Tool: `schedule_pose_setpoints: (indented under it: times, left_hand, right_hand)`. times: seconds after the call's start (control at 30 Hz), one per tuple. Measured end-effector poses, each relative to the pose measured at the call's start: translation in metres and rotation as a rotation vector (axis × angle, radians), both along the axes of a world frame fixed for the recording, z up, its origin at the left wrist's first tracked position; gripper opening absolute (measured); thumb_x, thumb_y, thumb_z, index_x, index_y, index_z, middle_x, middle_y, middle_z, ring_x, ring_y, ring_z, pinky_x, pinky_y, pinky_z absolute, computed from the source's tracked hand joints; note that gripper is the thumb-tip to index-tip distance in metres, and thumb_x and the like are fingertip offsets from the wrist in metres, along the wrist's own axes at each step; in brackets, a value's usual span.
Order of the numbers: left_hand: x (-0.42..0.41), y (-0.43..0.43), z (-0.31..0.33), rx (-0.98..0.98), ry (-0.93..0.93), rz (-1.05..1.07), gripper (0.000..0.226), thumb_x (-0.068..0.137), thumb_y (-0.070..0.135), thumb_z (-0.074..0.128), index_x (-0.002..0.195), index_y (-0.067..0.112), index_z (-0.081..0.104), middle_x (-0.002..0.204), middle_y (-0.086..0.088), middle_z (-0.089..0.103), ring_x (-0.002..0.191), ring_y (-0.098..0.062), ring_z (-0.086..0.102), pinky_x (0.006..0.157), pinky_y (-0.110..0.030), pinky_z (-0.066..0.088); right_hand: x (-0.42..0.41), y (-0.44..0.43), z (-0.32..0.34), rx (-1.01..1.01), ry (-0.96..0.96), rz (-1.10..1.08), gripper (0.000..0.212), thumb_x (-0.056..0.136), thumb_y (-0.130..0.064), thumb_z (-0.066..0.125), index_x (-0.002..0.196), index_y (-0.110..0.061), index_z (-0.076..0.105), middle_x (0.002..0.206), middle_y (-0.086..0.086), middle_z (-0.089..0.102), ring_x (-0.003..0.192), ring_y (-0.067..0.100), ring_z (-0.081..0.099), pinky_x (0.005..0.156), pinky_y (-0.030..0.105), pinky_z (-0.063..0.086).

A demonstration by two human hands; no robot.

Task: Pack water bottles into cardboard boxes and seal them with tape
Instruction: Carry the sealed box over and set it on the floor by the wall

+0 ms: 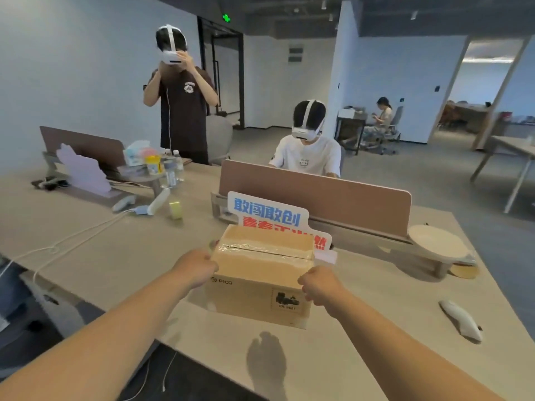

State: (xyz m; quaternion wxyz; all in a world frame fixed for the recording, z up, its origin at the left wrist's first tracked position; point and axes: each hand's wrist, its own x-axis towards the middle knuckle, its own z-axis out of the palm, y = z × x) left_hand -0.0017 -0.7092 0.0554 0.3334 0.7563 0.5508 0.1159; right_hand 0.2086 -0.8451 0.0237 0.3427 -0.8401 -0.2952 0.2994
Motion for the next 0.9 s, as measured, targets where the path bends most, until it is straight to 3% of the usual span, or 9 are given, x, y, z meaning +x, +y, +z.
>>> schedule_pose_setpoints:
  times: [0.07,0.13,0.23,0.33,0.43,0.53,0.67,0.77,0.9]
  left_hand:
    - [0.023,0.037,-0.019,-0.026,-0.008,-0.018,0.012,0.087,0.015,0.056,0.097,0.011,0.061,0.093,-0.007,0.062,0.085,-0.024,0.055,0.061,-0.026,0.038]
    - [0.045,0.069,-0.04,-0.043,-0.028,-0.034,0.029,0.087,0.024,0.057,0.114,0.013,0.057,0.103,-0.005,0.065,0.087,-0.022,0.057,0.061,-0.025,0.04]
    - [0.082,0.136,-0.088,-0.032,-0.014,-0.043,0.068,0.085,0.049,0.057,0.141,0.015,0.038,0.14,-0.004,0.047,0.101,-0.02,0.057,0.083,-0.027,0.043]
    - [0.104,0.188,-0.132,0.03,0.03,-0.007,0.087,0.074,0.066,0.055,0.143,0.016,0.033,0.146,-0.005,0.036,0.123,-0.026,0.05,0.098,-0.043,0.044]
    - [0.121,0.227,-0.158,-0.117,0.021,-0.033,0.088,0.074,0.062,0.062,0.142,0.014,0.033,0.134,-0.009,0.05,0.113,-0.031,0.057,0.096,-0.044,0.047]
    - [0.13,0.234,-0.156,-0.232,-0.011,0.044,0.094,0.062,0.072,0.059,0.134,0.014,0.043,0.124,-0.005,0.061,0.105,-0.029,0.062,0.087,-0.034,0.048]
    - [0.155,0.228,-0.138,-0.155,0.126,-0.06,0.082,0.074,0.071,0.057,0.126,0.008,0.049,0.119,-0.009,0.063,0.106,-0.031,0.061,0.079,-0.032,0.047]
    - [0.178,0.213,-0.1,-0.058,0.125,-0.205,0.078,0.074,0.072,0.058,0.125,0.013,0.051,0.119,-0.006,0.063,0.11,-0.03,0.059,0.078,-0.034,0.045]
    - [0.215,0.163,-0.041,0.092,0.111,-0.37,0.075,0.077,0.066,0.061,0.125,0.01,0.05,0.124,-0.008,0.061,0.114,-0.03,0.057,0.078,-0.032,0.042]
  right_hand:
    - [0.011,0.036,-0.026,-0.031,-0.031,-0.028,0.021,0.089,-0.017,0.048,0.105,-0.009,0.059,0.103,0.008,0.063,0.09,0.022,0.059,0.074,0.033,0.051]
    - [0.023,0.058,-0.042,-0.051,-0.099,-0.081,0.03,0.09,-0.024,0.049,0.114,-0.009,0.056,0.11,0.008,0.061,0.094,0.023,0.058,0.077,0.035,0.052]
    - [0.048,0.109,-0.077,-0.075,-0.231,-0.226,0.048,0.088,-0.041,0.051,0.121,-0.006,0.049,0.119,0.015,0.054,0.104,0.032,0.053,0.085,0.038,0.047]
    - [0.066,0.149,-0.1,-0.214,-0.36,-0.367,0.063,0.087,-0.055,0.046,0.128,-0.006,0.043,0.123,0.015,0.049,0.11,0.034,0.049,0.09,0.043,0.043]
    - [0.072,0.171,-0.112,-0.28,-0.292,-0.52,0.062,0.088,-0.056,0.045,0.124,-0.006,0.041,0.12,0.015,0.051,0.107,0.037,0.054,0.085,0.042,0.043]
    - [0.074,0.174,-0.114,-0.351,-0.309,-0.557,0.059,0.087,-0.057,0.045,0.117,-0.006,0.043,0.114,0.014,0.054,0.099,0.035,0.056,0.074,0.036,0.041]
    - [0.086,0.163,-0.101,-0.305,-0.118,-0.718,0.06,0.083,-0.047,0.055,0.122,-0.002,0.043,0.116,0.018,0.057,0.099,0.036,0.055,0.075,0.036,0.042]
    - [0.09,0.13,-0.094,-0.264,-0.063,-0.824,0.061,0.085,-0.046,0.055,0.124,0.0,0.045,0.117,0.02,0.058,0.094,0.035,0.053,0.075,0.035,0.04]
    - [0.082,0.067,-0.076,-0.171,-0.017,-0.949,0.063,0.085,-0.05,0.053,0.12,0.002,0.052,0.116,0.021,0.061,0.103,0.038,0.058,0.082,0.037,0.045]
